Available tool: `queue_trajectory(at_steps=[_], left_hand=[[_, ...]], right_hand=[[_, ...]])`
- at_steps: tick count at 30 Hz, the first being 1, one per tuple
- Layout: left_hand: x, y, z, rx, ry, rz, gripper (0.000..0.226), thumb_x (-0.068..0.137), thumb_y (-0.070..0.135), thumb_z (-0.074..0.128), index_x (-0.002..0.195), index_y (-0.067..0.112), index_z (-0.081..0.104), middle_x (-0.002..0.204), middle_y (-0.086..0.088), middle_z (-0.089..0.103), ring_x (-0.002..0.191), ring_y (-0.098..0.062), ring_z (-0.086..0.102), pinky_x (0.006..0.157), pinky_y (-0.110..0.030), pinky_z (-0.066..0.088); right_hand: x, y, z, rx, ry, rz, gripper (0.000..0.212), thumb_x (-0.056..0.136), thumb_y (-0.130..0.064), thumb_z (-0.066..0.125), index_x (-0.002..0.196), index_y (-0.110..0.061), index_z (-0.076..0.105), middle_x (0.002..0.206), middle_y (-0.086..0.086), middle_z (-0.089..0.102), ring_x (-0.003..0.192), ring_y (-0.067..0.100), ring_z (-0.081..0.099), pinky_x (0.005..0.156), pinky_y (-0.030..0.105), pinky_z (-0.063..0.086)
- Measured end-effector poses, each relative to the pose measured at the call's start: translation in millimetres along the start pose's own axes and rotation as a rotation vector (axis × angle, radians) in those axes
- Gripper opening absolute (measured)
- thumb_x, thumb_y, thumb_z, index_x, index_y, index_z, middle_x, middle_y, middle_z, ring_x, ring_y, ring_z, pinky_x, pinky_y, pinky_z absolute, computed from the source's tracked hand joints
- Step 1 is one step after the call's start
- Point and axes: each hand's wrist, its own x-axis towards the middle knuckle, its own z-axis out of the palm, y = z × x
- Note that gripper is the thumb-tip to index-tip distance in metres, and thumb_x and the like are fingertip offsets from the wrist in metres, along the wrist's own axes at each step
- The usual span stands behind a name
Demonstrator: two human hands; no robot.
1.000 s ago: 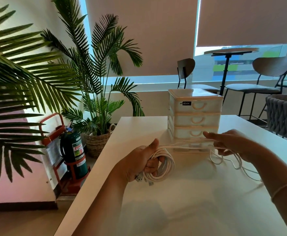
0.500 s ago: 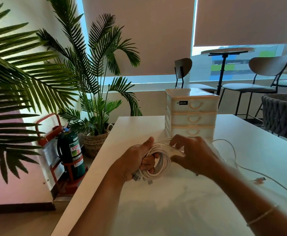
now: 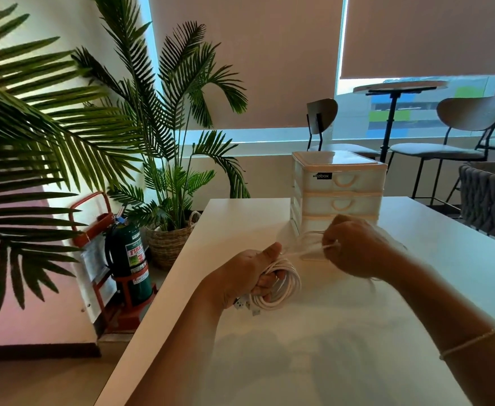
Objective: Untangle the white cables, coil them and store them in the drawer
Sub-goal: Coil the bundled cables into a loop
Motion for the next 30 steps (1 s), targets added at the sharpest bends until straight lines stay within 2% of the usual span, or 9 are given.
queue_trajectory(at_steps=[3, 7, 9, 12, 15, 20, 24, 27, 30], left_hand=[[-0.6, 3.0, 2.3, 0.031, -0.031, 0.003, 0.047, 0.088, 0.047, 0.037, 0.066, 0.007, 0.05, 0.04, 0.009, 0.029, 0.036, -0.006, 0.024, 0.047, -0.023, 0.026], [-3.2, 4.1, -1.6, 0.066, 0.009, 0.034, 0.045, 0.079, 0.051, 0.042, 0.065, 0.008, 0.049, 0.042, 0.008, 0.029, 0.039, -0.007, 0.024, 0.042, -0.019, 0.025], [-6.1, 2.7, -13.5, 0.035, 0.101, 0.058, 0.046, 0.079, 0.051, 0.042, 0.067, 0.008, 0.048, 0.042, 0.009, 0.031, 0.038, -0.006, 0.027, 0.041, -0.017, 0.026], [-10.1, 2.7, -27.7, -0.061, 0.236, 0.103, 0.046, 0.088, 0.047, 0.038, 0.073, 0.005, 0.047, 0.041, 0.009, 0.03, 0.036, -0.005, 0.026, 0.04, -0.015, 0.026], [-10.9, 4.7, -25.4, -0.088, 0.269, 0.124, 0.047, 0.084, 0.05, 0.04, 0.077, 0.005, 0.048, 0.04, 0.008, 0.028, 0.037, -0.005, 0.025, 0.044, -0.019, 0.024], [-6.9, 15.2, -5.2, -0.065, 0.202, 0.139, 0.048, 0.08, 0.051, 0.041, 0.087, 0.004, 0.046, 0.04, 0.009, 0.029, 0.036, -0.005, 0.025, 0.041, -0.017, 0.026], [-15.0, 13.7, -14.0, -0.151, 0.276, 0.122, 0.047, 0.092, 0.044, 0.037, 0.069, 0.005, 0.049, 0.037, 0.007, 0.03, 0.032, -0.005, 0.025, 0.038, -0.018, 0.026], [-21.6, 11.3, -24.6, -0.185, 0.317, 0.092, 0.046, 0.089, 0.047, 0.04, 0.068, 0.007, 0.049, 0.037, 0.007, 0.029, 0.031, -0.006, 0.024, 0.039, -0.018, 0.023], [-24.4, 13.9, -22.7, -0.192, 0.315, 0.067, 0.047, 0.089, 0.048, 0.04, 0.068, 0.007, 0.05, 0.037, 0.007, 0.029, 0.03, -0.007, 0.024, 0.039, -0.017, 0.029]], right_hand=[[1.2, 20.3, -18.2, -0.232, -0.051, 0.098, 0.017, 0.087, -0.022, 0.055, 0.079, -0.036, 0.061, 0.101, -0.01, 0.052, 0.105, 0.013, 0.047, 0.094, 0.034, 0.038], [-4.0, 27.1, -28.1, -0.313, -0.316, 0.13, 0.032, 0.085, -0.021, 0.053, 0.062, -0.039, 0.04, 0.099, -0.009, 0.04, 0.109, 0.013, 0.037, 0.088, 0.033, 0.03], [-9.3, 30.1, -25.7, -0.304, -0.385, 0.12, 0.028, 0.082, -0.024, 0.054, 0.066, -0.04, 0.038, 0.102, -0.008, 0.039, 0.103, 0.012, 0.032, 0.092, 0.036, 0.032], [-13.8, 41.2, -29.0, -0.325, -0.272, 0.172, 0.008, 0.082, -0.047, 0.056, 0.087, -0.043, 0.051, 0.118, -0.005, 0.047, 0.108, 0.014, 0.035, 0.096, 0.039, 0.034], [-17.0, 59.5, -40.6, -0.392, -0.205, 0.367, 0.043, 0.083, -0.067, 0.043, 0.109, -0.037, 0.061, 0.131, 0.003, 0.046, 0.125, 0.024, 0.036, 0.102, 0.047, 0.03], [-18.3, 72.7, -60.0, -0.245, -0.073, 0.643, 0.083, 0.075, -0.077, 0.007, 0.08, -0.012, 0.059, 0.112, 0.015, 0.058, 0.101, 0.028, 0.051, 0.094, 0.043, 0.035], [-24.2, 98.0, -85.5, 0.153, -0.069, 0.846, 0.1, 0.074, -0.077, 0.012, 0.133, -0.003, 0.045, 0.141, 0.022, 0.04, 0.131, 0.034, 0.038, 0.109, 0.04, 0.026], [-33.3, 107.0, -98.2, 0.329, -0.154, 0.795, 0.08, 0.086, -0.066, 0.02, 0.095, -0.001, 0.066, 0.092, 0.014, 0.063, 0.082, 0.027, 0.055, 0.079, 0.033, 0.039], [-37.7, 108.8, -106.9, 0.492, -0.16, 0.691, 0.04, 0.091, -0.042, 0.05, 0.075, -0.008, 0.062, 0.066, 0.006, 0.05, 0.057, 0.016, 0.04, 0.053, 0.027, 0.026]])
